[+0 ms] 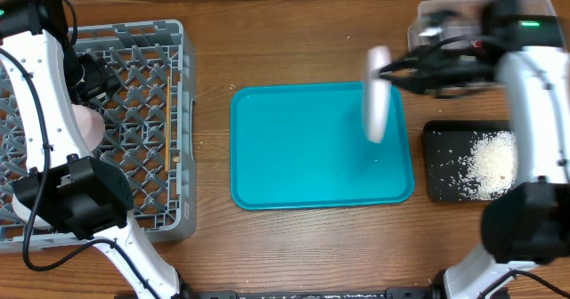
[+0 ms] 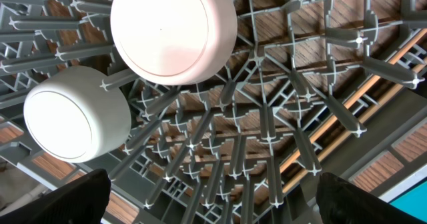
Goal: Sort waste into correct bins and load items into the dishwasher
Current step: 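Carry the empty plate left and set it at the tray's left edge, then release the plate and withdraw the right gripper to the right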
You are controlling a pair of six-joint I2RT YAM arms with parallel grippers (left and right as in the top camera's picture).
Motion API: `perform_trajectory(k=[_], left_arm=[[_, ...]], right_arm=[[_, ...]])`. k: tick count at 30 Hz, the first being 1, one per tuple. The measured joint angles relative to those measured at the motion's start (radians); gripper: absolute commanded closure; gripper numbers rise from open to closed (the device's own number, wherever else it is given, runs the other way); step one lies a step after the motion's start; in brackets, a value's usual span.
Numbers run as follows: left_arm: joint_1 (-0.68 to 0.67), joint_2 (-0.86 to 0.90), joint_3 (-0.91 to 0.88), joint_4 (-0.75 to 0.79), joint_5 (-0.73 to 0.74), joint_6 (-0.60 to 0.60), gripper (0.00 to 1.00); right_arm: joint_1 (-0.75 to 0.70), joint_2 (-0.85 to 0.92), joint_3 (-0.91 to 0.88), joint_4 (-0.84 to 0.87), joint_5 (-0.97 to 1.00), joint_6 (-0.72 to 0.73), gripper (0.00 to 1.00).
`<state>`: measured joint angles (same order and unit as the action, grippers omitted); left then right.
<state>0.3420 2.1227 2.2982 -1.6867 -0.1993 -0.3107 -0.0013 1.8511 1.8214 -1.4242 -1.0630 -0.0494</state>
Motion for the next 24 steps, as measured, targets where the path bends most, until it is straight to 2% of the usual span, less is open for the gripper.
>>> perform_trajectory(k=[5,7,12,16,19,24], left_arm=[[0.0,0.0,0.0,0.0,0.0,0.0,0.0],[0.0,0.0,0.0,0.0,0.0,0.0,0.0],[0.0,0.0,0.0,0.0,0.0,0.0,0.0],[0.0,0.0,0.0,0.0,0.0,0.0,0.0],[0.0,0.0,0.0,0.0,0.0,0.0,0.0],[0.0,0.0,0.0,0.0,0.0,0.0,0.0]], right_arm=[[0.318,0.0,-0.002,0.2,0.366,0.276,0.96],[0.456,0.0,-0.002,0.28,0.512,0.386,0.93],[0.718,0.0,-0.002,0.34,0.823,0.603,0.91],[0.812,0.008,-0.002,0.34,0.984,0.708,0.93],[0.831,0.033,-0.002,0.339,1.074,0.755,0.79],[0.826,0.077,-0.002,0.319,1.135,0.785,0.69]])
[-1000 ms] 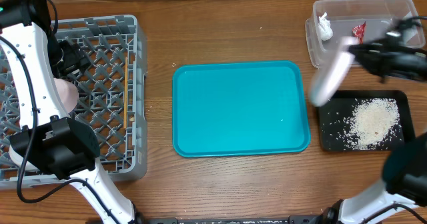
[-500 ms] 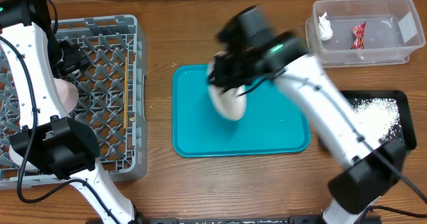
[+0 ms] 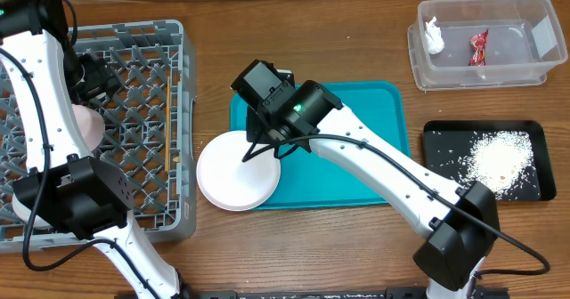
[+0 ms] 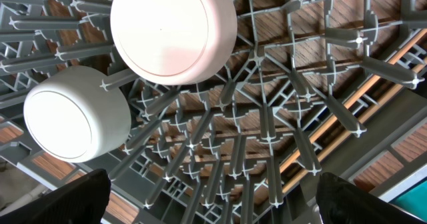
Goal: Sort waste into correct bins and load items into the dishwasher
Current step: 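Release the plate and withdraw the right gripper to the right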
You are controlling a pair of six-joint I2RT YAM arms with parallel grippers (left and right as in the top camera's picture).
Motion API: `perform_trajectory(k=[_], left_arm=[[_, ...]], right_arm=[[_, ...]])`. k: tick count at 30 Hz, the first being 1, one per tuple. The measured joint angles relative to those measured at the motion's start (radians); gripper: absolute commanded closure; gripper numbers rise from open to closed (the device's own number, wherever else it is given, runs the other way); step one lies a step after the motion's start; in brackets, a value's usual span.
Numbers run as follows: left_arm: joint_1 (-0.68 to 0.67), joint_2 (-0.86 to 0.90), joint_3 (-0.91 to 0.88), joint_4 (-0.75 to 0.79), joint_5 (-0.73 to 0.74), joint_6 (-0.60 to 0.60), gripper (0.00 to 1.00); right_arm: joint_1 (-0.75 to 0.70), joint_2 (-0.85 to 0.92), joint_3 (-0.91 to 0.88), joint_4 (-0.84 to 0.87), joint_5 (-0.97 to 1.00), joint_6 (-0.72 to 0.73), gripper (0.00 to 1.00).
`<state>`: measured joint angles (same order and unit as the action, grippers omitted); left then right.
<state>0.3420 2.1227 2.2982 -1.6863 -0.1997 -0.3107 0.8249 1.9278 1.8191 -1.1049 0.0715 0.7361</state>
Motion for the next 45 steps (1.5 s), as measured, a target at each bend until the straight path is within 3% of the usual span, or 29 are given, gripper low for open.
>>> perform_trajectory(k=[1,6,7,12,20,25,33,38,42,45], left_arm=[[0.0,0.0,0.0,0.0,0.0,0.0,0.0],[0.0,0.0,0.0,0.0,0.0,0.0,0.0],[0.0,0.0,0.0,0.0,0.0,0.0,0.0],[0.0,0.0,0.0,0.0,0.0,0.0,0.0],[0.0,0.0,0.0,0.0,0.0,0.0,0.0],[0.0,0.0,0.0,0.0,0.0,0.0,0.0],[0.0,0.0,0.0,0.026,0.03,-0.006,0.0],[0.0,0.0,0.0,-0.001,0.299,-0.019,0.0],[-0.028,-0.002,-0.025,0.0,0.686,0.169,0.0],[-0.124,-0.004,-0.102,0.0,0.866,0.263,0.04]], right_arm=[[0.0,0.003,0.0,-0.005,0.004,0.003,0.65],[-0.017,0.003,0.008,-0.075,0.007,0.015,0.24],[-0.03,0.002,0.016,-0.1,0.006,0.018,0.0],[-0.183,-0.034,0.108,-0.251,0.005,0.015,0.0],[-0.711,-0.161,0.209,-0.452,0.018,0.017,0.0],[-0.946,-0.163,0.209,-0.438,0.022,0.019,0.0],[-1.168,-0.163,0.209,-0.411,0.022,0.019,0.0],[-1.211,-0.163,0.209,-0.411,0.022,0.019,0.0],[-1.212,-0.163,0.209,-0.411,0.021,0.019,0.0],[-1.211,-0.163,0.209,-0.41,0.021,0.019,0.0]])
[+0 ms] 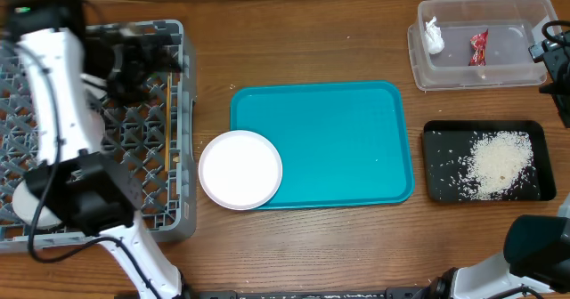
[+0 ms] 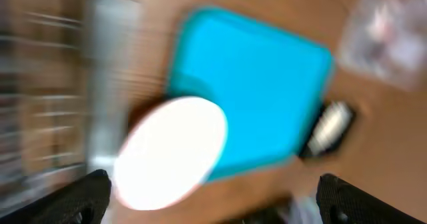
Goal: Sort waste into correct bins and load items into the dishwasher
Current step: 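Release the plate and withdraw the right gripper to the right, then reach the left gripper to the white plate and grasp its rim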
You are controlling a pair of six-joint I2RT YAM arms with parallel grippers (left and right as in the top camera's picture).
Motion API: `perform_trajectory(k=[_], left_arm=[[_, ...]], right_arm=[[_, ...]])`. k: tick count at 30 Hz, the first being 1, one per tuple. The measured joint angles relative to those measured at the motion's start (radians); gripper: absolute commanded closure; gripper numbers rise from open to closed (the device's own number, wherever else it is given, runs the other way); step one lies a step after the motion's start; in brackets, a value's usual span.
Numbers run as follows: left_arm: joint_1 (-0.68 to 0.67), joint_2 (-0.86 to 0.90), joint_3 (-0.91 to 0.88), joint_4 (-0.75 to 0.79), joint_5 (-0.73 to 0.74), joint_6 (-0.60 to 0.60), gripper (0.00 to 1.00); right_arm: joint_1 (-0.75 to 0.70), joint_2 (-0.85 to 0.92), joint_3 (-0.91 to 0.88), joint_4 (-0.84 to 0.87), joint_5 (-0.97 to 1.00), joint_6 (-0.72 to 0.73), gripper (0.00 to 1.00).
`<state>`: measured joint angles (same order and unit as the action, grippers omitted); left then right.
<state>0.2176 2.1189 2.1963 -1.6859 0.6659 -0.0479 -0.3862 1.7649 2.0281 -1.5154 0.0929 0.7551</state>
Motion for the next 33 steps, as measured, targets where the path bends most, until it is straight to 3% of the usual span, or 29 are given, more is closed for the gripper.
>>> perform_trajectory(k=[5,8,14,16,22,33], left_arm=[[-0.241,0.0,-0.118,0.011,0.035,0.056,0.19],[-0.416,0.0,-0.16,0.062,-0.035,0.029,0.2],[-0.733,0.0,-0.205,0.119,-0.497,-0.298,0.36],[-0.797,0.0,-0.232,0.12,-0.623,-0.406,0.46],[-0.914,0.0,-0.372,0.251,-0.824,-0.626,0.55],[-0.951,0.0,-0.537,0.393,-0.916,-0.759,0.59]], right_arm=[[0.0,0.0,0.0,0.0,0.0,0.0,0.0],[0.0,0.0,0.0,0.0,0.0,0.0,0.0],[0.0,0.0,0.0,0.0,-0.001,0.0,0.0],[0.0,0.0,0.0,0.0,0.0,0.0,0.0],[0.0,0.0,0.0,0.0,0.0,0.0,0.0],[0.0,0.0,0.0,0.0,0.0,0.0,0.0]])
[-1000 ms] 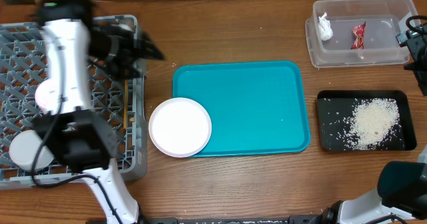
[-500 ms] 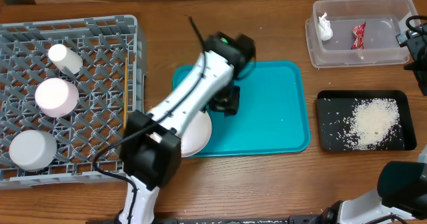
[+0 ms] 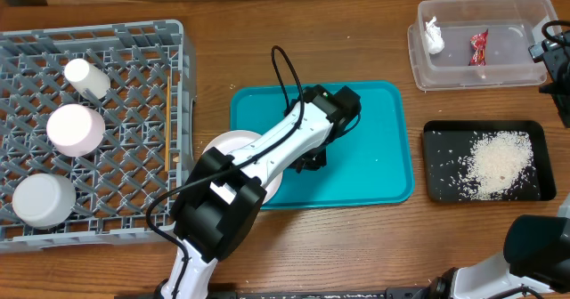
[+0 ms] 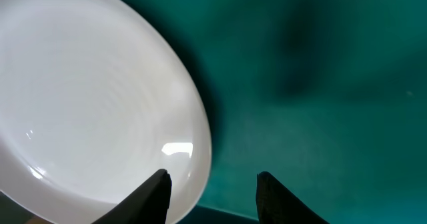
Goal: Sort waste into correct bins and load items into the dishwasher
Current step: 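Reach the left gripper to the white plate and grasp its rim, then lift the plate with the left gripper and stand it upright in the rack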
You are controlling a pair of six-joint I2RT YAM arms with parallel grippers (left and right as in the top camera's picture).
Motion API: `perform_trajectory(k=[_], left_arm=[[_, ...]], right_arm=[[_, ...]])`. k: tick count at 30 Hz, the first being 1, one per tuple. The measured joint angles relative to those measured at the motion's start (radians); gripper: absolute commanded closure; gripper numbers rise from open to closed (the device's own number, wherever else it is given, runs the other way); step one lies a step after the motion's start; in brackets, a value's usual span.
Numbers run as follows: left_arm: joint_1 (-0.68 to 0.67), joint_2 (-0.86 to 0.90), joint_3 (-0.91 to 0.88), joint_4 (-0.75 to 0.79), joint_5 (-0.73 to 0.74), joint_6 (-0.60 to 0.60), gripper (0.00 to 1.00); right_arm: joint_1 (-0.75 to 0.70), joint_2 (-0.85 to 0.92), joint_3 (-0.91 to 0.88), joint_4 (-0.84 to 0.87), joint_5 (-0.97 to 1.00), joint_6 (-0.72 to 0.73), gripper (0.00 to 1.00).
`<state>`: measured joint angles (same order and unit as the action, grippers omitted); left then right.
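A white plate [image 3: 224,148] lies flat, half on the left edge of the teal tray [image 3: 374,139] and half on the table. My left arm reaches across it, and the left gripper [image 3: 307,164] hangs low at the plate's right rim. In the left wrist view the plate [image 4: 87,97] fills the left side. The left gripper [image 4: 213,184] is open, one fingertip over the plate's rim and the other over the tray [image 4: 333,84]. Nothing is held. The grey dish rack [image 3: 183,85] stands at the left. Only part of my right arm [image 3: 557,54] shows at the right edge.
In the rack sit a white cup [image 3: 86,76], a pink bowl [image 3: 74,128] and a white bowl [image 3: 40,199]. A clear bin [image 3: 525,68] at the back right holds a crumpled tissue and a red wrapper. A black tray [image 3: 441,170] bears scattered rice.
My left arm has moved from over the rack's right side to the tray. Its open gripper now sits low at the plate's right rim. Plate and right arm have not moved.
The right gripper first held the plate on edge over the tray's right side while the left arm stayed over the rack. The plate then lay flat at the tray's left edge under the right gripper. The right arm was then back at the far right, and the left gripper now flanks the rim.
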<state>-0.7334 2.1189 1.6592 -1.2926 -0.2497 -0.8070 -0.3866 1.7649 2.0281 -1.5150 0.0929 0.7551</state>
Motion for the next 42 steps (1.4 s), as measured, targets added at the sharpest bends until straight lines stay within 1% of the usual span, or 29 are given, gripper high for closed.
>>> perform_trajectory(k=[2,4,9,10,11,12,13,19,22,24,25,26,31,34,36,39,42], left_arm=[[0.0,0.0,-0.038,0.036,-0.018,-0.011,0.62],[0.001,0.0,-0.083,0.08,-0.028,-0.022,0.7],[0.001,0.0,-0.165,0.148,-0.031,-0.032,0.72],[0.001,0.0,-0.172,0.158,-0.031,-0.032,0.74],[0.001,0.0,-0.174,0.162,-0.031,-0.032,0.79],[0.001,0.0,-0.174,0.165,-0.031,-0.032,0.9],[0.001,0.0,-0.174,0.171,-0.031,-0.033,0.96],[0.001,0.0,-0.172,0.161,-0.03,-0.029,0.96],[0.001,0.0,-0.13,0.072,-0.025,-0.028,0.96],[0.005,0.0,-0.034,-0.014,-0.018,-0.027,0.96],[0.005,0.0,-0.023,-0.02,-0.017,-0.027,0.96],[0.008,0.002,0.038,-0.074,-0.013,-0.018,0.96],[0.047,0.006,0.414,-0.253,-0.004,0.077,0.96],[0.091,0.004,0.616,-0.311,0.011,0.137,0.96],[0.147,0.003,0.754,-0.323,0.042,0.195,0.96],[0.259,0.003,0.903,-0.318,0.136,0.293,0.96],[0.414,0.001,0.986,-0.289,0.323,0.425,0.96]], right_arm=[[0.0,0.0,0.0,-0.001,0.0,0.0,0.0],[0.0,0.0,0.0,0.0,0.0,0.0,0.0],[0.0,0.0,0.0,-0.001,0.0,0.0,0.0],[0.0,0.0,0.0,0.0,0.0,0.0,0.0],[0.0,0.0,0.0,0.0,0.0,0.0,0.0],[0.0,0.0,0.0,-0.001,0.0,0.0,0.0],[0.0,0.0,0.0,-0.001,0.0,0.0,0.0],[0.0,0.0,0.0,-0.001,0.0,0.0,0.0],[0.0,0.0,0.0,0.0,0.0,0.0,0.01],[0.0,0.0,0.0,0.0,0.0,0.0,0.0],[0.0,0.0,0.0,-0.001,0.0,0.0,0.0],[0.0,0.0,0.0,0.0,0.0,0.0,0.0],[0.0,0.0,0.0,-0.001,0.0,0.0,0.0],[0.0,0.0,0.0,-0.001,-0.001,0.0,0.0],[0.0,0.0,0.0,0.0,0.0,0.0,0.0],[0.0,0.0,0.0,0.0,0.0,0.0,0.0],[0.0,0.0,0.0,0.0,0.0,0.0,0.0]])
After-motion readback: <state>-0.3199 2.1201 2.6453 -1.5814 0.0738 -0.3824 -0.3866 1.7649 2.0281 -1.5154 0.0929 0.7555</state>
